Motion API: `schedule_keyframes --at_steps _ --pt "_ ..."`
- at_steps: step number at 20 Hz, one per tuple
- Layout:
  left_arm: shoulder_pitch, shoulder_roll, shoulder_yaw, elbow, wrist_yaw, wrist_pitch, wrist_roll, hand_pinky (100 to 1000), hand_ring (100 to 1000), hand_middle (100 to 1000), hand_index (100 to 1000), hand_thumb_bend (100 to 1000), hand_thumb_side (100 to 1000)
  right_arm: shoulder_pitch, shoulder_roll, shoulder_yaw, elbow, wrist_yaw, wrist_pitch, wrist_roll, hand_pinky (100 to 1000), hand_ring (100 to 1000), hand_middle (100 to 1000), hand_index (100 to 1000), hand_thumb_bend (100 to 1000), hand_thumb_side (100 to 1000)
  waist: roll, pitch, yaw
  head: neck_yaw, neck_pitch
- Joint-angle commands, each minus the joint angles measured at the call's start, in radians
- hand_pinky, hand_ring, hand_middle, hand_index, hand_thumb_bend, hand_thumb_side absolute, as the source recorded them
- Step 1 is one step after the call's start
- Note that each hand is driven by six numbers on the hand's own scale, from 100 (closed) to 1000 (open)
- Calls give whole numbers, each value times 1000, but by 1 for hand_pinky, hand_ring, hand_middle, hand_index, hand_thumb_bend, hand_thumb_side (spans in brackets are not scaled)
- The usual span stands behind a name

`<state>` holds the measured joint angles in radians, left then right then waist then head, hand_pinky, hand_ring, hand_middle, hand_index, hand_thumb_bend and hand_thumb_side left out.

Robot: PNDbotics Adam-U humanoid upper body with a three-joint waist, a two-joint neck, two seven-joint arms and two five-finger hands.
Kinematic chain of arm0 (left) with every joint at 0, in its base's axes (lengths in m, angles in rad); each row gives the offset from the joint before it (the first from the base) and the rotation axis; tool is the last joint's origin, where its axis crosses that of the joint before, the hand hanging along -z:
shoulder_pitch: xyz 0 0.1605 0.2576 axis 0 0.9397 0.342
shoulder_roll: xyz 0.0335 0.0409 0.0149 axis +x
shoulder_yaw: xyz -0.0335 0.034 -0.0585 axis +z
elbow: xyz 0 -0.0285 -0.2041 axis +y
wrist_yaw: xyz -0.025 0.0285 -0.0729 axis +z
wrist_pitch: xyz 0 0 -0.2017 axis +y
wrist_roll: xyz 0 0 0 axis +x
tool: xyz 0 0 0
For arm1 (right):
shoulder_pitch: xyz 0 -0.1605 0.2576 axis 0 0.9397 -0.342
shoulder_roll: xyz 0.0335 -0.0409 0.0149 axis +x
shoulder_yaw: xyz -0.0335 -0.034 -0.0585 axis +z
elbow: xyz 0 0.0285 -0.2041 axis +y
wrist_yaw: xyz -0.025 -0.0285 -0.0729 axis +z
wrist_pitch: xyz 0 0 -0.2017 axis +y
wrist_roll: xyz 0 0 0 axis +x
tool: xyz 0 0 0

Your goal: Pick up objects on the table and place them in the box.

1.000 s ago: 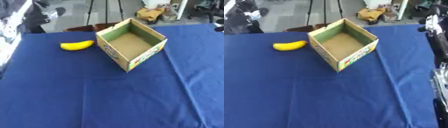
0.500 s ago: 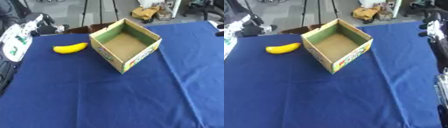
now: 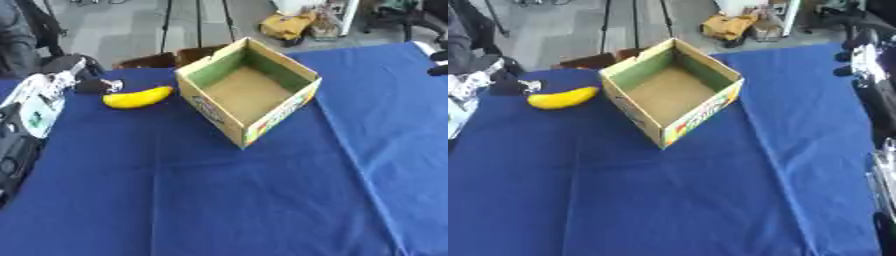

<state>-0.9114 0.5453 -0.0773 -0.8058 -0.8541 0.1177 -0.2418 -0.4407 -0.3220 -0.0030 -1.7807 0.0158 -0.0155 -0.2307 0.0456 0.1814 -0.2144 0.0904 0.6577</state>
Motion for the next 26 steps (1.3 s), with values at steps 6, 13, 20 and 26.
schedule_keyframes --at_steps 6,13,20,26 --pt "-30 -12 41 4 -102 -79 22 755 705 683 769 467 663 -19 -24 -6 -6 -10 -4 2 550 625 591 779 100 596 0 -4 -6 -2 -15" --pt "-30 -27 32 -2 -123 -90 24 758 700 677 766 409 655 -20 -25 -6 -6 -13 -4 3 550 625 591 779 100 596 3 3 -13 -1 -21" --pt "-20 -29 22 -23 -149 -124 78 770 704 673 761 402 653 -22 -28 -4 -5 -16 -4 6 550 626 590 780 100 597 4 11 -18 0 -36" --pt "-15 -28 24 -15 -147 -138 105 776 719 676 763 394 655 -28 -30 -4 -6 -19 -5 7 551 627 590 780 100 596 6 24 -26 -2 -55"
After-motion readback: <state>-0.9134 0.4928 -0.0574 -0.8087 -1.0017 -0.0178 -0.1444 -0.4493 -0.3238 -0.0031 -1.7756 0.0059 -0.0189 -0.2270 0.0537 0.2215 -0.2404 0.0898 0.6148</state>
